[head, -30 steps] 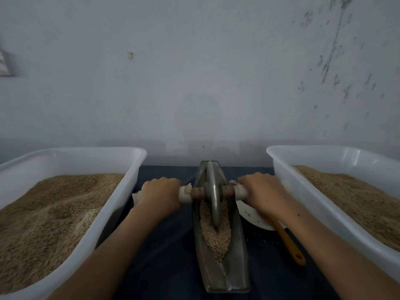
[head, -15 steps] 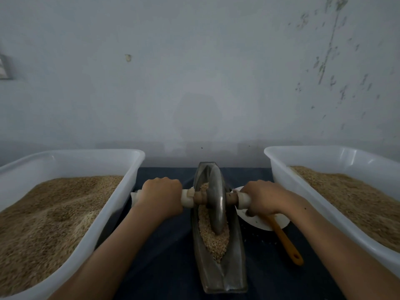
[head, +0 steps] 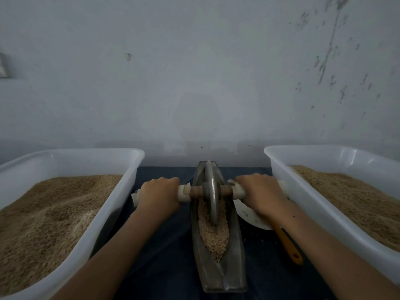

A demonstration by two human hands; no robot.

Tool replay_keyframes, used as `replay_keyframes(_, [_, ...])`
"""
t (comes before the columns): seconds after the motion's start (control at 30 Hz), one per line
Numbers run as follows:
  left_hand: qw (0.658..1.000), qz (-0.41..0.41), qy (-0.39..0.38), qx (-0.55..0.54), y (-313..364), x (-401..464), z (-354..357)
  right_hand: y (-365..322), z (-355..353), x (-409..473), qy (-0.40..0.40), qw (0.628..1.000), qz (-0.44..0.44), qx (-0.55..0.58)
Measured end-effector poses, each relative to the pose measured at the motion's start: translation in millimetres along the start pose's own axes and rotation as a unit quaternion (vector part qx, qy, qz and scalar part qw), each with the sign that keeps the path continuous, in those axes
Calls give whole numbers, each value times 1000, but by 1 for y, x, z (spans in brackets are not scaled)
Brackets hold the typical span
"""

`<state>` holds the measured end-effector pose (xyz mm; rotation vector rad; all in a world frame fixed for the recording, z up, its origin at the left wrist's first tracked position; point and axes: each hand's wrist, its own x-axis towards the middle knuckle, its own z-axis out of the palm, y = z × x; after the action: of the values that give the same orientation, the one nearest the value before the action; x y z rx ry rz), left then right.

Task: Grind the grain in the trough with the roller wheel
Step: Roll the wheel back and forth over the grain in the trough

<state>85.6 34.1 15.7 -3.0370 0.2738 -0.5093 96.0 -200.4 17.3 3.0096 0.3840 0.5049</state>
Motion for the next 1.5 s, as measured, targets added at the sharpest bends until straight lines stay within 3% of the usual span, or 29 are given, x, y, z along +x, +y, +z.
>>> replay_keyframes(0.17, [994,16,-102,26,-1,3,-11,3,-19,-2,-172,985,-7,31])
replay_keyframes(0.27, [991,17,-134,23,-1,4,-13,3,-22,-2,-221,975,1,38])
replay_keyframes(0.37, [991,12,-130,16,-1,5,-11,2,-20,-2,-184,982,-4,28])
replay_keyframes(0.6, [1000,0,-22,-3,-2,3,0,-1,7,-1,72,997,-14,-12])
replay_keyframes(0.73, [1000,6,-29,2,-2,4,0,2,3,0,38,999,-19,-4])
replay_keyframes(0.9, [988,4,-153,-14,-6,9,-5,4,-18,0,-130,991,-39,22])
replay_keyframes(1.03, [986,8,-167,-11,-5,8,-8,6,-22,2,-201,979,-29,28])
replay_keyframes(1.13, [991,5,-132,4,-2,7,-9,7,-14,1,-166,985,-23,35])
replay_keyframes(1.33, [999,1,32,36,6,1,-4,5,8,1,13,999,15,32])
replay_keyframes(1.5, [1000,3,6,29,4,1,-3,5,5,2,-2,1000,2,22])
